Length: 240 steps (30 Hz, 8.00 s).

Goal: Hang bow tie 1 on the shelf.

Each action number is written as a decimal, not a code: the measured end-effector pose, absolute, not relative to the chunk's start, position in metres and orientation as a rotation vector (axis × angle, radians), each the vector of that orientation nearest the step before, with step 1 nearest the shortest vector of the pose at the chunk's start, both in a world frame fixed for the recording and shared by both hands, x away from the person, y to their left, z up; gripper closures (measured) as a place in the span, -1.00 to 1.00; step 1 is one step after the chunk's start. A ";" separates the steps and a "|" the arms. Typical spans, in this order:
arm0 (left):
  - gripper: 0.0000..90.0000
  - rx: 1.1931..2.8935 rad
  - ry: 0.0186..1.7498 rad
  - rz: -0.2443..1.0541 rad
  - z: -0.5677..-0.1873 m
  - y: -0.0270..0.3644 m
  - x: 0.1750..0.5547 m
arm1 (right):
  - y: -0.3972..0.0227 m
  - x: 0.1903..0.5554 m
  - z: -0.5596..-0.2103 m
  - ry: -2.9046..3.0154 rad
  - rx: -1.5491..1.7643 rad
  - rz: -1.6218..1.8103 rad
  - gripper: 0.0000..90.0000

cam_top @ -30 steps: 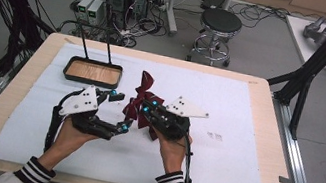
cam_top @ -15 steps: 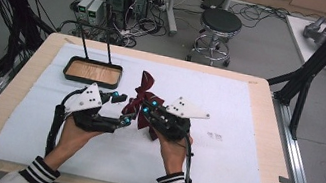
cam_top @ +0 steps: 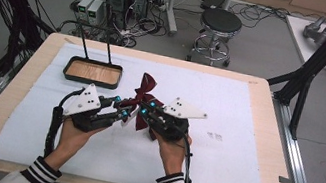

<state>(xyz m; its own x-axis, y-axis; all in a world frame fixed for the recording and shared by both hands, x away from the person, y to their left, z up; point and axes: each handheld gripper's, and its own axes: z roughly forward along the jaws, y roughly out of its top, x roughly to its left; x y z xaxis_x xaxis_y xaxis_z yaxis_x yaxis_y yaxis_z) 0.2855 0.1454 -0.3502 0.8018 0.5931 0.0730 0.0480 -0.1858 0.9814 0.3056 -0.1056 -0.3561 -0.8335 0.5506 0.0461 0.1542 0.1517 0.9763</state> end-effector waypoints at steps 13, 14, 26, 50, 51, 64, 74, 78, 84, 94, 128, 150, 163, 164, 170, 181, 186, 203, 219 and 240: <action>0.90 1.699 0.496 0.512 -0.349 0.148 0.286 | -0.105 0.305 -0.356 2.118 0.669 1.723 0.90; 0.90 1.698 0.495 0.511 -0.349 0.148 0.285 | -0.105 0.306 -0.356 2.111 0.654 1.724 0.89; 0.91 1.690 0.487 0.522 -0.346 0.152 0.286 | -0.098 0.304 -0.359 2.122 0.619 1.681 -0.41; 0.91 1.661 0.543 0.577 -0.337 0.179 0.296 | -0.136 0.286 -0.367 1.989 0.675 1.618 -0.99; 0.91 1.655 0.544 0.589 -0.336 0.181 0.298 | -0.144 0.283 -0.369 1.983 0.675 1.615 -0.99; 0.91 1.644 0.585 0.641 -0.322 0.199 0.315 | -0.214 0.258 -0.385 1.863 0.797 1.617 -0.99; 0.91 1.642 0.605 0.693 -0.307 0.211 0.333 | -0.251 0.245 -0.405 1.756 0.873 1.634 -0.99; 0.91 1.632 0.620 0.725 -0.300 0.214 0.342 | -0.263 0.240 -0.414 1.707 0.888 1.652 -0.98; 0.91 1.609 0.638 0.742 -0.291 0.217 0.350 | -0.273 0.239 -0.426 1.676 0.920 1.638 -0.98; 0.90 1.572 0.693 0.786 -0.281 0.226 0.366 | -0.279 0.239 -0.428 1.646 0.930 1.634 -0.98; 0.91 1.567 0.836 0.938 -0.277 0.223 0.415 | -0.275 0.247 -0.445 1.664 0.910 1.627 -0.98; 0.90 1.599 0.830 0.922 -0.288 0.195 0.426 | -0.275 0.248 -0.454 1.651 0.902 1.643 -0.98; 0.90 1.617 0.824 0.853 -0.305 0.179 0.429 | -0.275 0.248 -0.454 1.652 0.895 1.640 -0.98; 0.90 1.622 0.826 0.849 -0.307 0.178 0.429 | -0.275 0.248 -0.454 1.652 0.895 1.640 -0.98; 0.90 1.620 0.837 0.833 -0.315 0.175 0.431 | -0.275 0.248 -0.454 1.653 0.895 1.647 -0.98; 0.90 1.651 0.866 0.811 -0.332 0.171 0.434 | -0.276 0.247 -0.454 1.652 0.899 1.649 -0.98; 0.90 1.662 0.887 0.806 -0.338 0.172 0.436 | -0.276 0.248 -0.454 1.650 0.889 1.647 -0.98; 0.90 1.671 0.940 0.778 -0.360 0.185 0.439 | -0.275 0.248 -0.454 1.648 0.888 1.649 -0.98; -0.60 1.602 0.991 0.743 -0.360 0.193 0.434 | -0.275 0.248 -0.454 1.647 0.883 1.642 -0.98; -0.69 1.553 0.754 0.675 -0.360 0.236 0.366 | -0.274 0.248 -0.454 1.652 0.892 1.631 -0.98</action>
